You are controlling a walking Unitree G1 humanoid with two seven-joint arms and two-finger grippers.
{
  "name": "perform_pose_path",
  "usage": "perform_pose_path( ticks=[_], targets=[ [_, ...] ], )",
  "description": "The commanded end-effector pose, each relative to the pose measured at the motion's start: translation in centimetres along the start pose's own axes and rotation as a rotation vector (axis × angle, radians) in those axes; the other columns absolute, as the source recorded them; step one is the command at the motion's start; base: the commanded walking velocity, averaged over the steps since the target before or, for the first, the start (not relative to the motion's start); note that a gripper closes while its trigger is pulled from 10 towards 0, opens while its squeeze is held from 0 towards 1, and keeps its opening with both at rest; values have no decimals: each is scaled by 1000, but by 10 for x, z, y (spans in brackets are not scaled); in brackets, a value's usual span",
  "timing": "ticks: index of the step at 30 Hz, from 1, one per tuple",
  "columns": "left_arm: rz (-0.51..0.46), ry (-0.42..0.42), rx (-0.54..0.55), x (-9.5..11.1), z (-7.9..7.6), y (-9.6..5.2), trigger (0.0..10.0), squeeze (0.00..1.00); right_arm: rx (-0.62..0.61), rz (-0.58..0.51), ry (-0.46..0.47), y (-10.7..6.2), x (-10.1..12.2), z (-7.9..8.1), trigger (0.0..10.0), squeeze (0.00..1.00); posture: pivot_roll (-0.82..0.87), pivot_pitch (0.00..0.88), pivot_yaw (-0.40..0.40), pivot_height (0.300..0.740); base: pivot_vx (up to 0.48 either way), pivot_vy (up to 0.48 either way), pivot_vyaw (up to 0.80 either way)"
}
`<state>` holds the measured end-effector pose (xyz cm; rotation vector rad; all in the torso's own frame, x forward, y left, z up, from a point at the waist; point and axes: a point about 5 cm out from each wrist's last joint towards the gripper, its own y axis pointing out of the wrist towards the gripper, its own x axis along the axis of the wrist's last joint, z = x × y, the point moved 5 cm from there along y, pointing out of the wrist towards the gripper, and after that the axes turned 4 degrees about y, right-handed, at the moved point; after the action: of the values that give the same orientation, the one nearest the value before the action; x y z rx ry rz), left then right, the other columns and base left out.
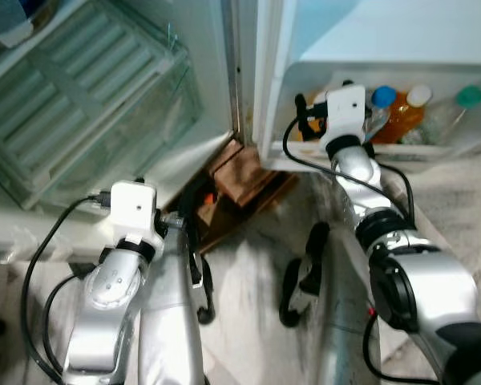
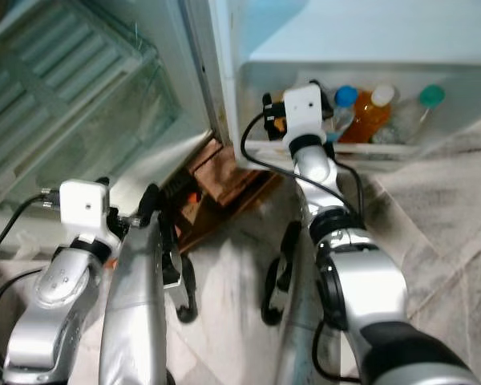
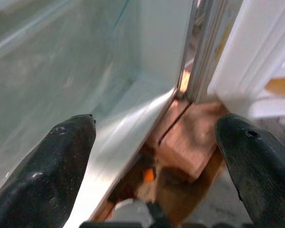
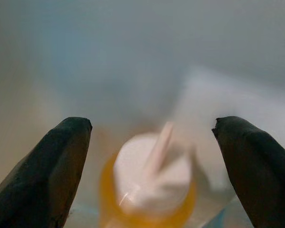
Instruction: Restocking fridge
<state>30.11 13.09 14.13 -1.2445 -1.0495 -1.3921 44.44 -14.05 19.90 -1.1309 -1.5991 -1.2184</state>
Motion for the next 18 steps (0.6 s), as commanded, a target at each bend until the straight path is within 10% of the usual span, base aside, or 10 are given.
perform_pose_path(
  ticks=[1,8,15,17,18],
  targets=[
    [33,5,4,-13,1,-1,10000,0,33,-16,-22,1,4,0,10000,1000,148,215,30,532,0,0,0],
    [60,9,0,-29,0,7,10000,0,123,-69,8,-12,3,10,10000,1000,75,148,28,532,0,0,0],
    [38,-16,42,-40,3,4,10000,0,146,-10,133,-87,-40,26,10000,1000,51,96,4,532,0,0,0],
    [32,-15,48,-39,4,4,10000,0,120,16,147,-100,-46,26,10000,918,51,90,5,532,0,0,0],
    [29,-13,52,-39,5,3,10000,0,110,14,139,-106,-46,26,10000,345,54,86,5,532,0,0,0]
  ],
)
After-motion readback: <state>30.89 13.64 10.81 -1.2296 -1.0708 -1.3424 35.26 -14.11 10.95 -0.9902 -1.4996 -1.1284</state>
